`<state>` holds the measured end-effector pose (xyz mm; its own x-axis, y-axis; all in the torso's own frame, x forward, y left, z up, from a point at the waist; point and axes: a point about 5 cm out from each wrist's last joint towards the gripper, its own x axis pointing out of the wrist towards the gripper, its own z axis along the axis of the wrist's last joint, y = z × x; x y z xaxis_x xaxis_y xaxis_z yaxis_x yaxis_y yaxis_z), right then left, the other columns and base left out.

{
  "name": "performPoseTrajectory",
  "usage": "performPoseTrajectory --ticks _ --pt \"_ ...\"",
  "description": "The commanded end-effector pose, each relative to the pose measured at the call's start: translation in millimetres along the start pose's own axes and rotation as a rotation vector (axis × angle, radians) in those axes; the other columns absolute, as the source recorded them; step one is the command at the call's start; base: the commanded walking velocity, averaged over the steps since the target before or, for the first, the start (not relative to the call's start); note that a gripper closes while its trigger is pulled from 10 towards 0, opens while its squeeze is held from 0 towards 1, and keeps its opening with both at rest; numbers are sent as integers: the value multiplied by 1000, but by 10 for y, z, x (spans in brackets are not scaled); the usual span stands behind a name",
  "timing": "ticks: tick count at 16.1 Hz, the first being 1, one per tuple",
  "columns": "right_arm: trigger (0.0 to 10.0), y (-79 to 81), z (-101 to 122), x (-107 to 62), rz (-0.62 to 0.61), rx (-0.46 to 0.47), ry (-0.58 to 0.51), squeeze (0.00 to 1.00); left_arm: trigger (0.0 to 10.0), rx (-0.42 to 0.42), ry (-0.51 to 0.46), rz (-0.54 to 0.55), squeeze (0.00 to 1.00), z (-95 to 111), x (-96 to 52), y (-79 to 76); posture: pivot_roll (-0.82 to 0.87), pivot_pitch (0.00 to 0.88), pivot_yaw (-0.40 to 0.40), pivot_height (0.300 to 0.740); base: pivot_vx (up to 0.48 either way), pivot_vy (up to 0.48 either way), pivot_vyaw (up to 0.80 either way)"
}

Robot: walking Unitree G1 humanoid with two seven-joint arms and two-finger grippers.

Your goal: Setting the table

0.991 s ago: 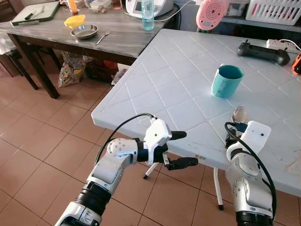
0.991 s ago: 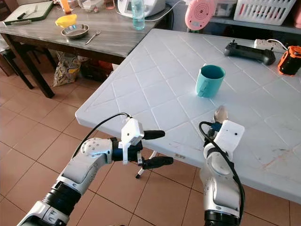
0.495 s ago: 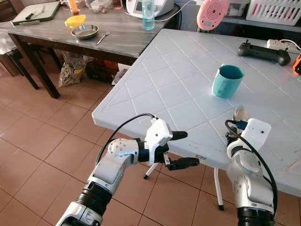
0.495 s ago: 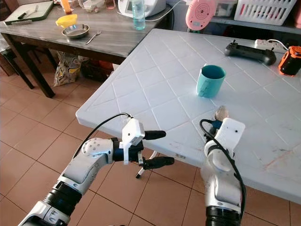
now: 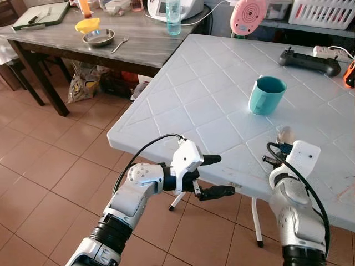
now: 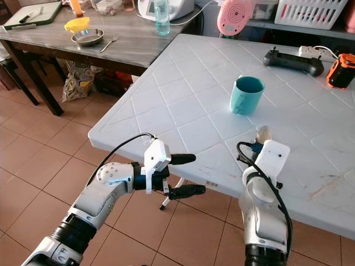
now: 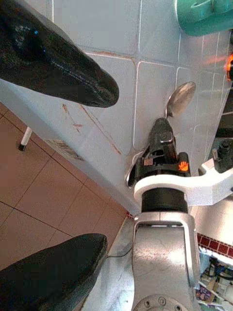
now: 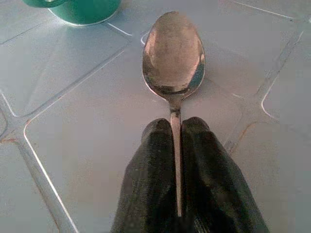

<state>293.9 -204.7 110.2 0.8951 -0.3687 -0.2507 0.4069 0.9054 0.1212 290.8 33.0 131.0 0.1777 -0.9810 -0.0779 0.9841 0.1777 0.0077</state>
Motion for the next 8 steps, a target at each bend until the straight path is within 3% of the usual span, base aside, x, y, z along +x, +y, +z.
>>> performPoseTrajectory --ticks 1,2,3,8 --pt "4510 50 -199 -46 25 3 95 0 10000 9 3 -15 0 13 9 -24 26 113 46 740 0 0 0" --pt "10000 45 -207 -50 24 5 100 784 10000 9 3 -16 0 14 15 -25 26 113 46 740 0 0 0" --pt "10000 44 -209 -55 25 9 103 1000 10000 11 4 -18 0 14 18 -27 26 113 46 740 0 0 0" --pt "10000 46 -211 -55 23 12 107 1000 10000 13 6 -19 0 18 26 -22 25 112 50 740 0 0 0"
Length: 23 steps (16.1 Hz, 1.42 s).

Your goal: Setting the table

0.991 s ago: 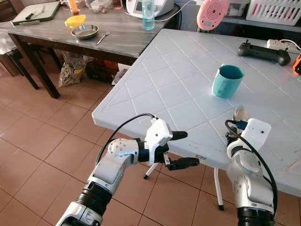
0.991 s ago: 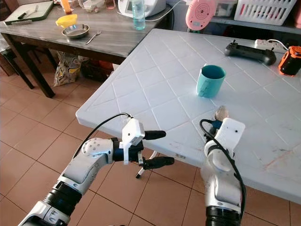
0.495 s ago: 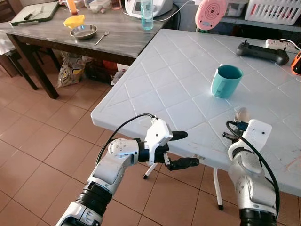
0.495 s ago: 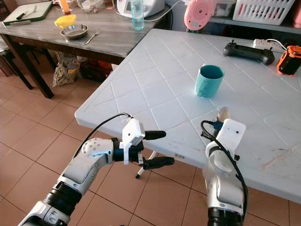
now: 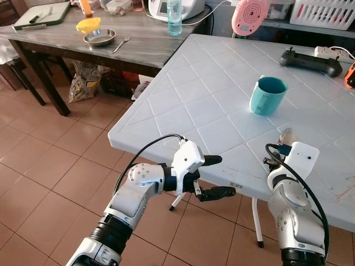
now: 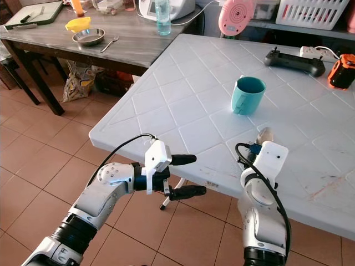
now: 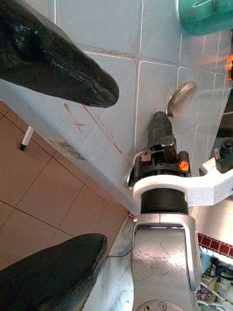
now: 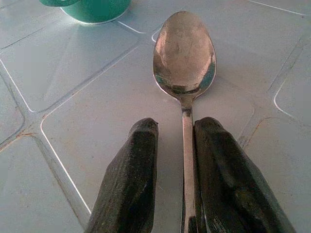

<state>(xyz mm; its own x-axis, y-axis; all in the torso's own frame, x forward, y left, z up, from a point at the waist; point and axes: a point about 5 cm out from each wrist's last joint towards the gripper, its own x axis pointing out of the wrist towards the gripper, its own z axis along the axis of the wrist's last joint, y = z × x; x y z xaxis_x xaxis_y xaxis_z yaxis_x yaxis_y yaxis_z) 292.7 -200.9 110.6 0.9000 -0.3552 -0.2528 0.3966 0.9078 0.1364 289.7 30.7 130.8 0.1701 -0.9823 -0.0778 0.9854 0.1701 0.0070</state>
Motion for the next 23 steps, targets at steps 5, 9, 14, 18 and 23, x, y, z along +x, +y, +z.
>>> performPoseTrajectory --ticks 5,9,14,18,23 --pt "10000 26 -244 -72 3 -7 124 0 10000 7 12 -15 0 14 5 -17 26 116 50 740 0 0 0" --pt "10000 20 -173 -148 -9 -1 80 0 10000 3 10 -20 0 16 24 -29 22 117 52 740 0 0 0" --pt "10000 -89 -133 -142 -51 -1 62 0 10000 5 14 -27 0 19 39 -30 19 119 59 740 0 0 0" --pt "10000 -121 -31 -126 -67 -18 11 0 10000 3 16 -30 0 13 35 -36 20 121 61 740 0 0 0" --pt "10000 -145 -6 -140 -82 -10 -7 0 10000 3 17 -33 0 15 43 -38 18 122 64 740 0 0 0"
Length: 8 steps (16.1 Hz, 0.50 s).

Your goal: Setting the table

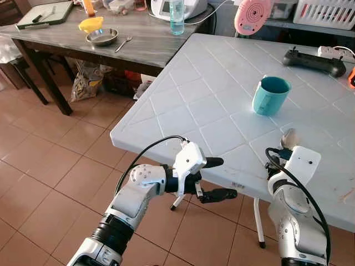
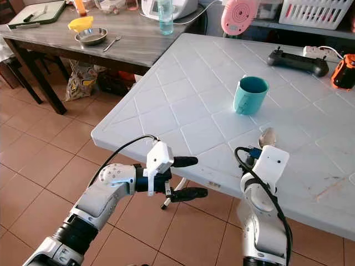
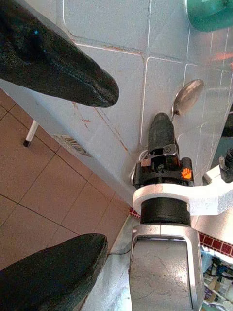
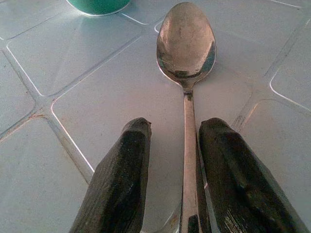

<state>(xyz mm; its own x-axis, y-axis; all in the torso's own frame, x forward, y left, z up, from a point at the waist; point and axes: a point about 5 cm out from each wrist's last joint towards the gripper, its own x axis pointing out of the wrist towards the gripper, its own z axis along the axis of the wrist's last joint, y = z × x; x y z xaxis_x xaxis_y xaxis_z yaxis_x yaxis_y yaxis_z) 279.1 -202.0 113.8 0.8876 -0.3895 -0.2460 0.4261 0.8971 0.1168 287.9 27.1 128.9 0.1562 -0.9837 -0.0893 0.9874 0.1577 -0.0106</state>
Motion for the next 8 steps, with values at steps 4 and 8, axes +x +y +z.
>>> performPoseTrajectory --ticks 4,8 --pt "10000 -100 29 8 -52 -1 -13 0 10000 21 8 -23 0 31 15 -12 18 120 67 740 0 0 0" --pt "10000 -111 79 26 -55 5 -38 0 10000 19 9 -24 0 33 22 -13 19 120 67 740 0 0 0"
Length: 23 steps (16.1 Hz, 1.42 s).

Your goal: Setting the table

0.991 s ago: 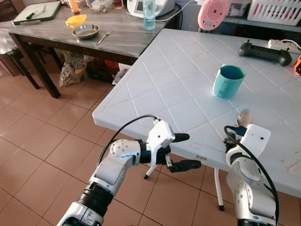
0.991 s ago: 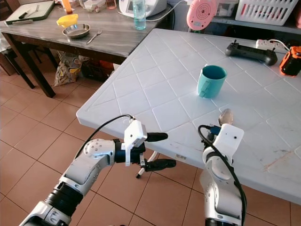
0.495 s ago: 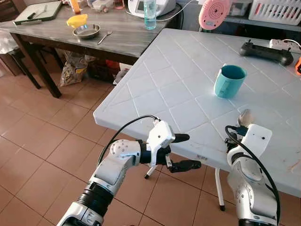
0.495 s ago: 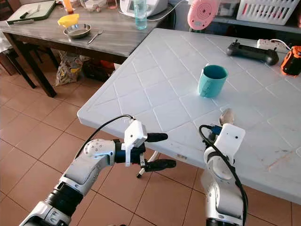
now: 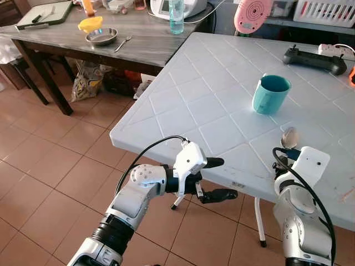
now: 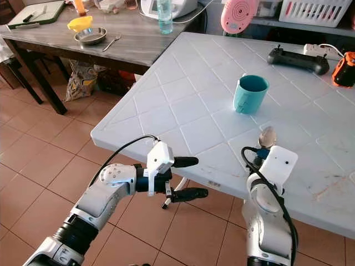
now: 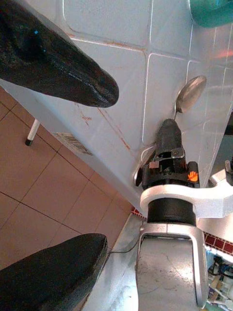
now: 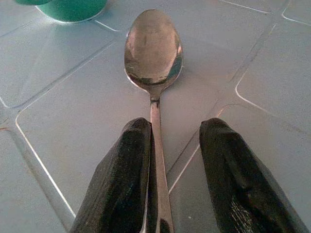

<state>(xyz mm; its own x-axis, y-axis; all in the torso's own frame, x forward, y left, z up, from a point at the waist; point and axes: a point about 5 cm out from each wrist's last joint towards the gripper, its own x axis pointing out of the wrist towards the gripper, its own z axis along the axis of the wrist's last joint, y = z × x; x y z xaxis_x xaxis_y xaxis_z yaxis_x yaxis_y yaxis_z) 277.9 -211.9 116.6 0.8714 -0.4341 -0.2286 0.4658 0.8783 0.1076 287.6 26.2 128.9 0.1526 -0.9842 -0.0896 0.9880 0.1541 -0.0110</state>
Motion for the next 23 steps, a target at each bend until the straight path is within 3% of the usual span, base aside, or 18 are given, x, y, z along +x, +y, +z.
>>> performPoseTrajectory --ticks 1,7,18,19,20,21,23 --pt "10000 -14 28 13 -6 4 -11 0 10000 18 9 -19 0 32 16 -8 20 118 66 740 0 0 0" --pt "10000 72 -37 57 42 -3 23 0 10000 19 9 -15 0 33 29 -6 23 116 59 740 0 0 0" --pt "10000 70 -109 85 141 -24 76 0 10000 7 13 -12 0 13 25 -24 22 124 55 740 0 0 0" --pt "8275 76 -115 81 151 -31 80 0 10000 8 13 -13 0 14 27 -24 22 124 55 740 0 0 0" --pt "4510 77 -121 81 152 -35 83 0 10000 8 14 -13 0 14 28 -24 23 124 56 740 0 0 0" --pt "0 84 -128 81 162 -34 90 0 10000 7 15 -15 0 14 29 -24 24 124 57 740 0 0 0" --pt "0 121 -178 76 204 -51 123 0 10000 7 16 -17 0 15 30 -28 25 125 58 740 0 0 0"
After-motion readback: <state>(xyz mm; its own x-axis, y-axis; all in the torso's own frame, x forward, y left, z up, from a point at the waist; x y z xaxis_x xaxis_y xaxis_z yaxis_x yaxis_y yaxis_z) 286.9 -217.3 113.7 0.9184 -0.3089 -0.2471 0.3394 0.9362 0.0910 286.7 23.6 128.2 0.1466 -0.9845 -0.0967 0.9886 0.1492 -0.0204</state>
